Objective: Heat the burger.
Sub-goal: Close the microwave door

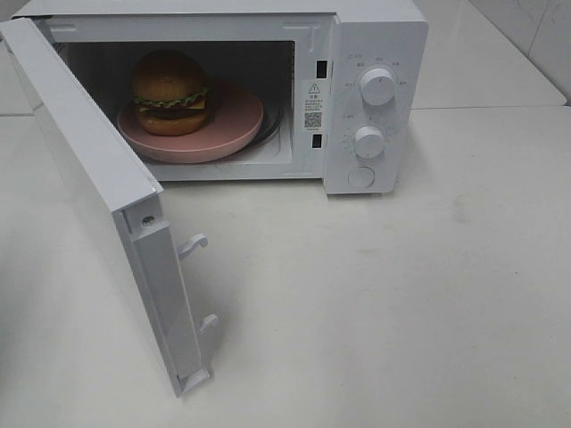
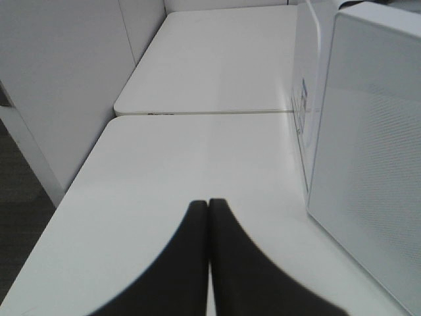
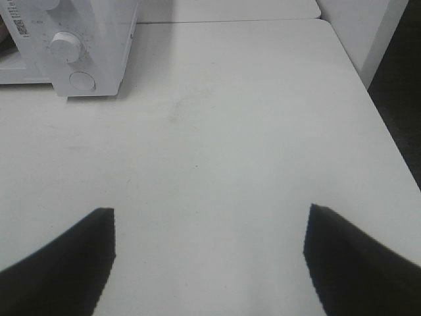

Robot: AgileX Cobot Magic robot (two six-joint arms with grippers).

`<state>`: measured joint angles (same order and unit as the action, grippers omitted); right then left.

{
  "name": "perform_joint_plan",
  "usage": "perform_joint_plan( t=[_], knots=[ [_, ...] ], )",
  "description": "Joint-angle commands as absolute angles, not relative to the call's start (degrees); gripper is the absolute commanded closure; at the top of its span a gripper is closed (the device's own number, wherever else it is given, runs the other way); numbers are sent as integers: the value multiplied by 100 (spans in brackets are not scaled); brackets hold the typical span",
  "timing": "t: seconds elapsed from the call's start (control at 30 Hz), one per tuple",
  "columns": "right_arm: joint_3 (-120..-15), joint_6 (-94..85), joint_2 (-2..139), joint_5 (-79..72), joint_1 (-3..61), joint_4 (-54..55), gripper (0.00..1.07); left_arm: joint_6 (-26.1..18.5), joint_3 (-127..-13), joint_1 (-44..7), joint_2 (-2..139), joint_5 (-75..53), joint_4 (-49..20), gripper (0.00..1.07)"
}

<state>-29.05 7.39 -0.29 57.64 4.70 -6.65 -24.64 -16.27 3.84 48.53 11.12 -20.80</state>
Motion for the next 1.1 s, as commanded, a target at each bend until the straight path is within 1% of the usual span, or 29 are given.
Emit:
perform_joint_plan(
  t=[0.03,0.07,0.1,0.13,0.17,0.2,0.23,0.27,0.3,0.33,0.37,0.4,0.47,0.5,0.57,0.67,0.7,0.73,0.8,0.83,0.9,0.93,0.97,1.0,1.03,1.07,1.1],
  knots=[
    [-2893,710,-201,5707,435,-659,31,-1942,-1604,206,5392,1650,-1713,107],
    [-2893,710,-201,5707,435,-659,31,-1822,-1604,126,5512,1753,-1467,107],
    [-2893,710,-201,5707,435,-659,31,-1822,-1604,126,5512,1753,-1467,107],
    [-2893,710,-201,5707,435,-659,31,-1524,-1604,-109,5758,2023,-842,107],
    [-2893,710,-201,5707,435,-659,31,-1409,-1604,-195,5856,2137,-573,107],
    [-2893,710,-201,5707,435,-659,31,-1409,-1604,-195,5856,2137,-573,107],
    [-2893,710,-201,5707,435,-659,31,-1043,-1604,-361,6068,2395,0,107],
    [-2893,710,-201,5707,435,-659,31,-785,-1604,-430,6182,2527,269,107],
    [-2893,710,-201,5707,435,-659,31,-785,-1604,-430,6182,2527,269,107],
    [-2893,710,-201,5707,435,-659,31,-269,-1604,-521,6406,2756,814,107],
    [-2893,710,-201,5707,435,-659,31,0,-1604,-544,6509,2876,1083,107],
    [-2893,710,-201,5707,435,-659,31,0,-1604,-544,6509,2876,1083,107],
    [-2893,710,-201,5707,435,-659,31,940,-1604,-556,6910,3415,2034,107],
    [-2893,710,-201,5707,435,-659,31,940,-1604,-556,6910,3415,2034,107],
    [-2893,710,-201,5707,435,-659,31,1278,-1604,-556,7248,3988,2670,107],
    [-2893,710,-201,5707,435,-659,31,1329,-1610,-556,7345,4154,2836,107],
    [-2893,710,-201,5707,435,-659,31,1381,-1610,-556,7569,4526,3008,107],
    [-2893,710,-201,5707,435,-659,31,1381,-1610,-579,7769,4830,3014,107],
    [-2893,710,-201,5707,435,-659,31,1375,-1610,-607,7878,4996,2968,107],
    [-2893,710,-201,5707,435,-659,31,1369,-1610,-716,8067,5300,2813,107],
    [-2893,710,-201,5707,435,-659,31,1369,-1610,-785,8165,5409,2693,107],
    [-2893,710,-201,5707,435,-659,31,1289,-1610,-991,8359,5638,2355,107],
    [-2893,710,-201,5707,435,-659,31,1289,-1610,-991,8359,5638,2355,107],
    [-2893,710,-201,5707,435,-659,31,1255,-1610,-1077,8422,5684,2206,107],
    [-2893,710,-201,5707,435,-659,31,1117,-1610,-1324,8560,5798,1856,107],
    [-2893,710,-201,5707,435,-659,31,1117,-1610,-1324,8560,5798,1856,107],
    [-2893,710,-201,5707,435,-659,31,997,-1610,-1461,8629,5856,1662,107]
  ],
)
